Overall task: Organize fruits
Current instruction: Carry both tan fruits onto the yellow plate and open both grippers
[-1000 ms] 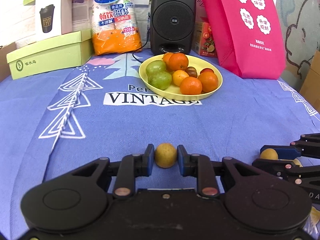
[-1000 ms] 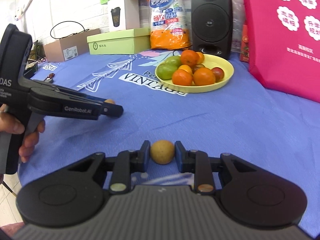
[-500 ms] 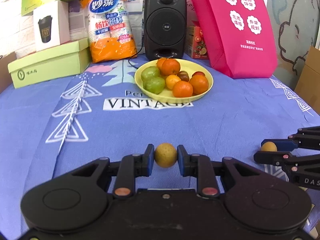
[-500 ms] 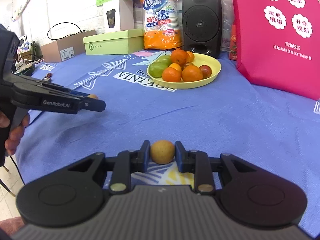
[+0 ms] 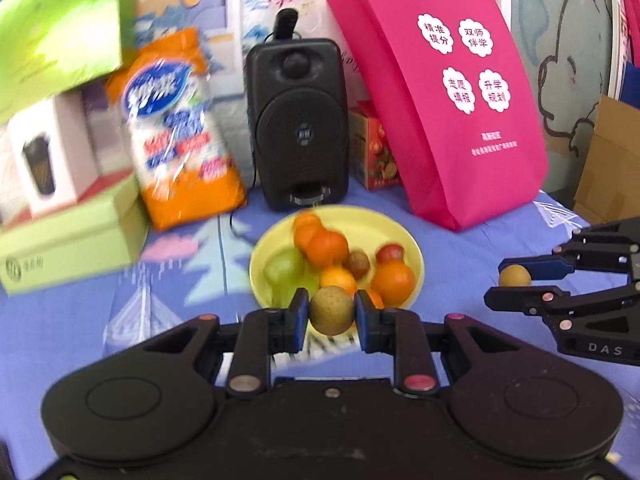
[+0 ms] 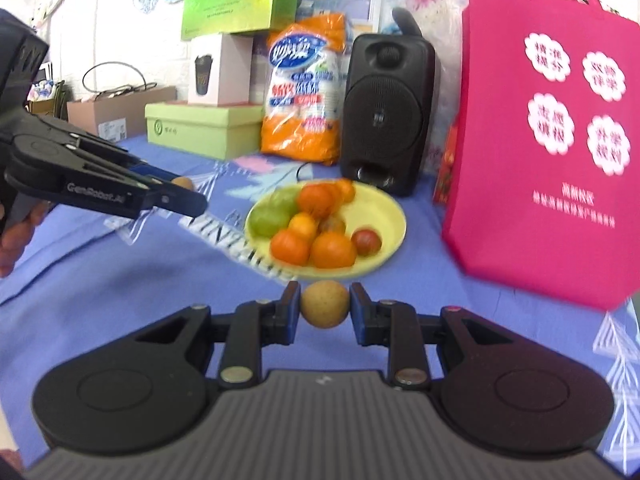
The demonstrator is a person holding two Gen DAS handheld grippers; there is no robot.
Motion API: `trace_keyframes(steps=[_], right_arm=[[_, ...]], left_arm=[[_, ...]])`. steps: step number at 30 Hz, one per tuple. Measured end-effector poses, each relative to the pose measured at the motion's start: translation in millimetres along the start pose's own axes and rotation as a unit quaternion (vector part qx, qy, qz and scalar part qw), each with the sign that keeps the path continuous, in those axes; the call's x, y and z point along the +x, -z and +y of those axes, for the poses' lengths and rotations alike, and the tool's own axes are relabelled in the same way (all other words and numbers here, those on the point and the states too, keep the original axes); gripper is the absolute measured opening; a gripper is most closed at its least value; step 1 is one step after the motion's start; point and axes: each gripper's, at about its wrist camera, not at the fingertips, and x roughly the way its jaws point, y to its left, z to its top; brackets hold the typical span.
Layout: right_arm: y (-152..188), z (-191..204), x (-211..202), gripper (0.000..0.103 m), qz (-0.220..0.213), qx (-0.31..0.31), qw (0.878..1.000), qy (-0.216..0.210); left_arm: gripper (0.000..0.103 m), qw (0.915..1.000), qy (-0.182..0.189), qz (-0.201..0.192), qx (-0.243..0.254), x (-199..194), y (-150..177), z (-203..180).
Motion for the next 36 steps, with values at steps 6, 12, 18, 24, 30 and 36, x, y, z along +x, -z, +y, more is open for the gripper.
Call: trace_keyframes(steps=[6,12,18,24,30,36], right_arm=[[-34,-21,49,0.026,-0.007,0.004,1.0,-0.003],[-40,-28,95,0.026,0.014,0.005,1.0,-0.02],[-41,-22,114,0.025,0.01,0.004,0.999,-0.04],[-37,-25,132,0.025,0.018,0.02,0.999,-0.043],[-37,-23,132,0.03,0.02,0.014,0.999,-0.036],[-37,-22,118,0.033,0.013,0.004,1.0,-0.026]], left_arm=[[0.024,0.9998,0.014,0.005,-0.01,55,-38,3],[0.024,0.9994,0.02,0.029,0.003,124,-76,1],[0.024,0.9983,0.023,0.054,-0.002,179,-84,0],[0.024,0.9973,0.022,0.069,-0.008,204,-76,1],[0.025,0.9973,0.012,0.071,-0.011,212,-72,2],[0.027,0.9979,0.001,0.062,-0.014,199,-72,0]])
